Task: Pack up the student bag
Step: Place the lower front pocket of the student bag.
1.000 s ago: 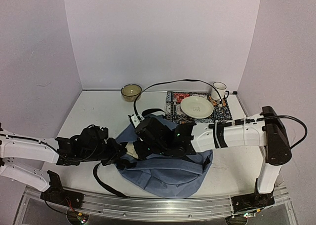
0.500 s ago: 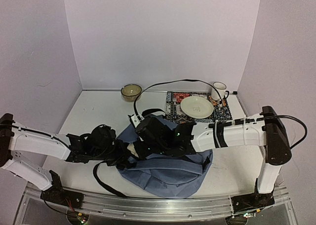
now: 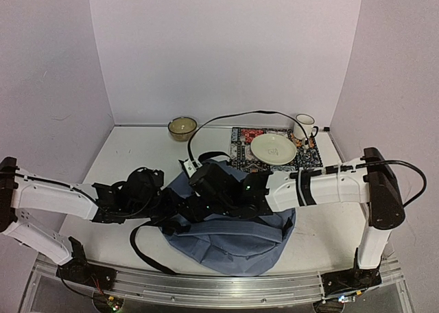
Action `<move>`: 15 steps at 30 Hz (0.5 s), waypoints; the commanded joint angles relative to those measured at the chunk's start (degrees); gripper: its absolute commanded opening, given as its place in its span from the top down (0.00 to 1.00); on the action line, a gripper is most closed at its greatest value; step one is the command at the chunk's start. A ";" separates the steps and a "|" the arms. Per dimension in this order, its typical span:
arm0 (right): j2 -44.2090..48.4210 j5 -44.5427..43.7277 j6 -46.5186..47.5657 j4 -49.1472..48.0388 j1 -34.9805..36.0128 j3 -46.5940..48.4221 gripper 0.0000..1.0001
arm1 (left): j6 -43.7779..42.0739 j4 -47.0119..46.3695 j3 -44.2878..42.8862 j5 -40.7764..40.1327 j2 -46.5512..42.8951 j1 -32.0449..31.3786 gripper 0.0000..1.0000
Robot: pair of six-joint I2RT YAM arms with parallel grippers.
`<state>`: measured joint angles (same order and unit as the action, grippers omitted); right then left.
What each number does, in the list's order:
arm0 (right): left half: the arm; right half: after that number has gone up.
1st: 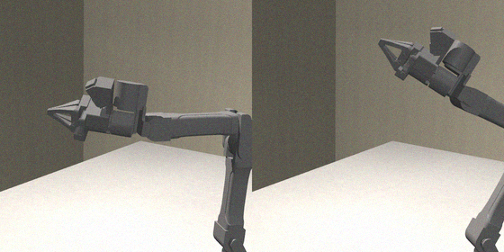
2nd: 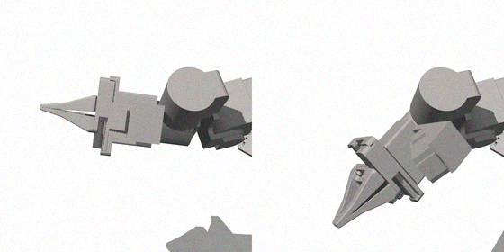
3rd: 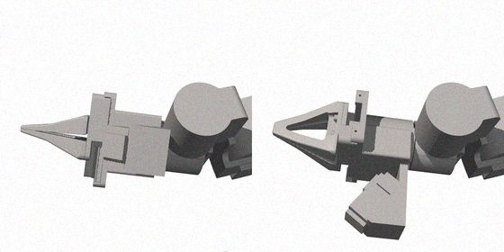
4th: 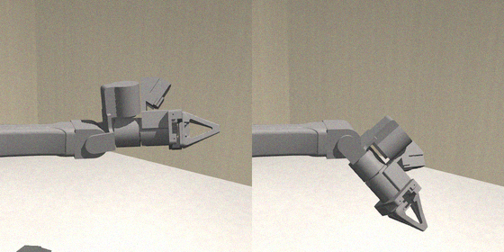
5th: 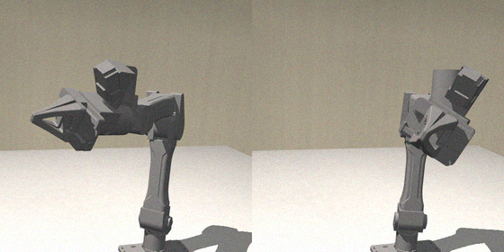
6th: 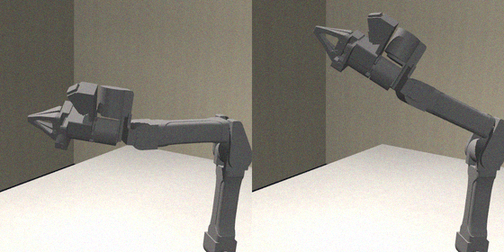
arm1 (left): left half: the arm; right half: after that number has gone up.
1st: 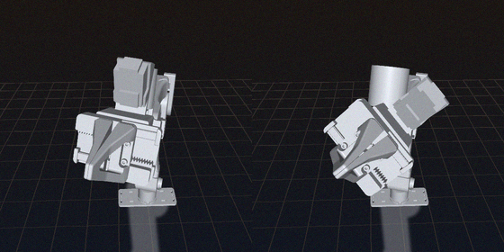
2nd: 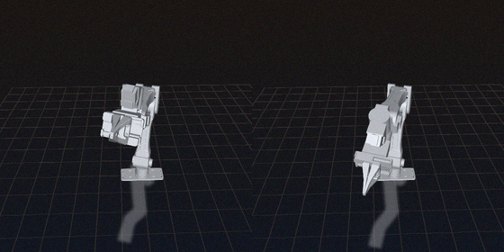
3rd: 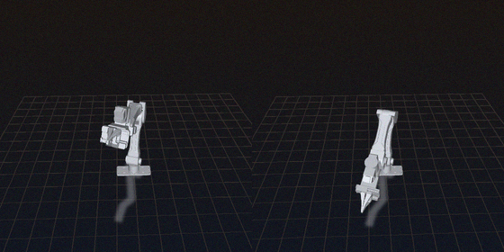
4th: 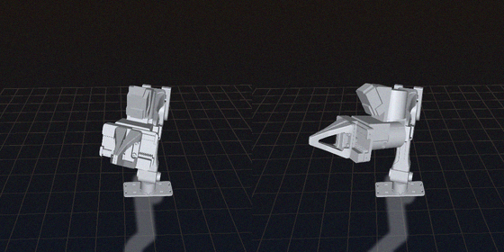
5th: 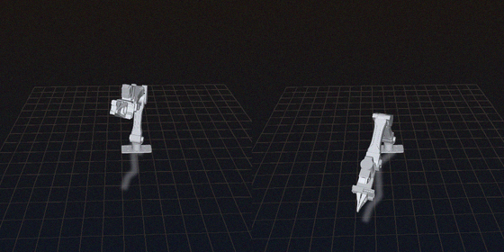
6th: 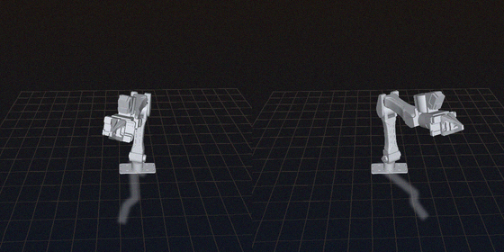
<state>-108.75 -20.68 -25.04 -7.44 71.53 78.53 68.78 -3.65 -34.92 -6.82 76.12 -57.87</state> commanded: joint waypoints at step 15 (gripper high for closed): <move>-2.43 7.32 -0.86 -1.49 -0.86 -1.87 1.00 | -4.23 23.01 -0.34 -9.34 -17.36 5.69 0.61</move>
<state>-110.22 -16.49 -25.39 -8.36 71.00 77.61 65.94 13.63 -33.52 -15.66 58.90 -56.68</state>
